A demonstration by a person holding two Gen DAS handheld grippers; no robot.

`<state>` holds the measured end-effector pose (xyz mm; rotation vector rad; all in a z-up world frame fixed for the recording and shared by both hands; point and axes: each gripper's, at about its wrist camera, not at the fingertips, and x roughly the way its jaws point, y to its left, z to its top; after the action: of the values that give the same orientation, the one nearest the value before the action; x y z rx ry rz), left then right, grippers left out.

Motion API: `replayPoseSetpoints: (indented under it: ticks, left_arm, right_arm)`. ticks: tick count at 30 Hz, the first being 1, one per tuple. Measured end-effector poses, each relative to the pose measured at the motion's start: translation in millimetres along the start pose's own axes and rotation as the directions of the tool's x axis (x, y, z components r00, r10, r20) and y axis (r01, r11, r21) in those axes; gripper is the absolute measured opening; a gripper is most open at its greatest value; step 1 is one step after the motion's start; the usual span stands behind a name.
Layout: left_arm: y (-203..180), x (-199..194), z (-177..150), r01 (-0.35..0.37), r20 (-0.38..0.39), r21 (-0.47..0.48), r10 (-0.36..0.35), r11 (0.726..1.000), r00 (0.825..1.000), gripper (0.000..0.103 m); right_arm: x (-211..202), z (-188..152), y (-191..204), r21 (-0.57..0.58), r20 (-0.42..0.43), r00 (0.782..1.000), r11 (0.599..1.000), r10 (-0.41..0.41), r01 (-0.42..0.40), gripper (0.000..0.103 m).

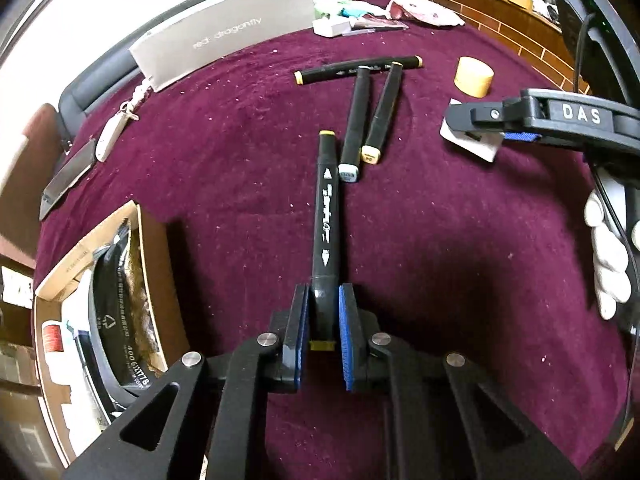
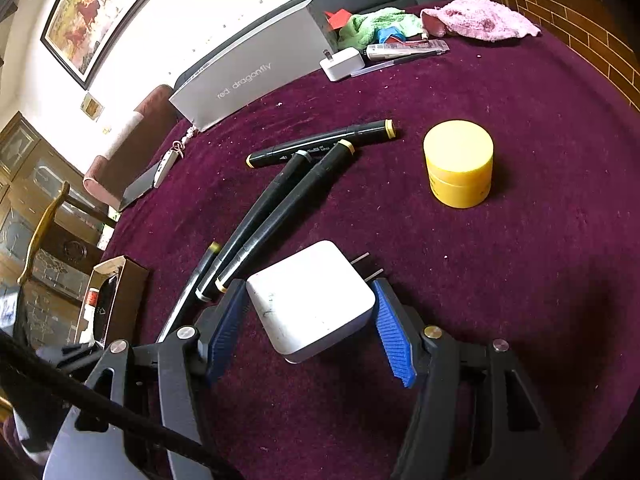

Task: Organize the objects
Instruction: 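Carry the marker and white charger over the tray and open both tools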

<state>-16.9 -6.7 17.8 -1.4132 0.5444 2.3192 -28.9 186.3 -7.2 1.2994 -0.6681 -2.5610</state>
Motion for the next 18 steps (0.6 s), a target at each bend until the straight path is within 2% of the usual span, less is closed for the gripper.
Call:
replayPoseSetpoints:
  ticks: [3, 7, 10, 13, 18]
  left_arm:
    - [-1.9, 10.3, 12.8, -0.018, -0.001, -0.008, 0.018, 1.0, 1.0, 0.014]
    - [-11.8, 18.4, 30.3, -0.078, 0.058, 0.024, 0.077, 0.997, 0.995, 0.02]
    - [-13.1, 20.5, 32.6, -0.085, 0.094, 0.001, 0.084, 0.996, 0.992, 0.02]
    - [-11.4, 15.8, 26.0, -0.037, 0.09, -0.003, 0.037, 0.999, 0.995, 0.011]
    - [4.8, -14.0, -0.2, 0.051, 0.15, -0.087, -0.038, 0.995, 0.988, 0.011]
  right_arm:
    - [-0.5, 0.4, -0.5, 0.003, 0.0, 1.0, 1.0, 0.005, -0.005, 0.062]
    - [-1.0, 1.7, -3.0, 0.026, 0.0, 1.0, 0.999, 0.028, -0.028, 0.063]
    - [-0.6, 2.2, -2.4, 0.029, -0.004, 0.999, 0.999, 0.039, -0.039, 0.067]
    - [0.0, 1.0, 3.9, 0.005, -0.012, 0.999, 0.999, 0.034, -0.034, 0.073]
    - [3.5, -7.9, 27.3, -0.138, 0.007, 0.997, 0.987, -0.082, 0.082, 0.076]
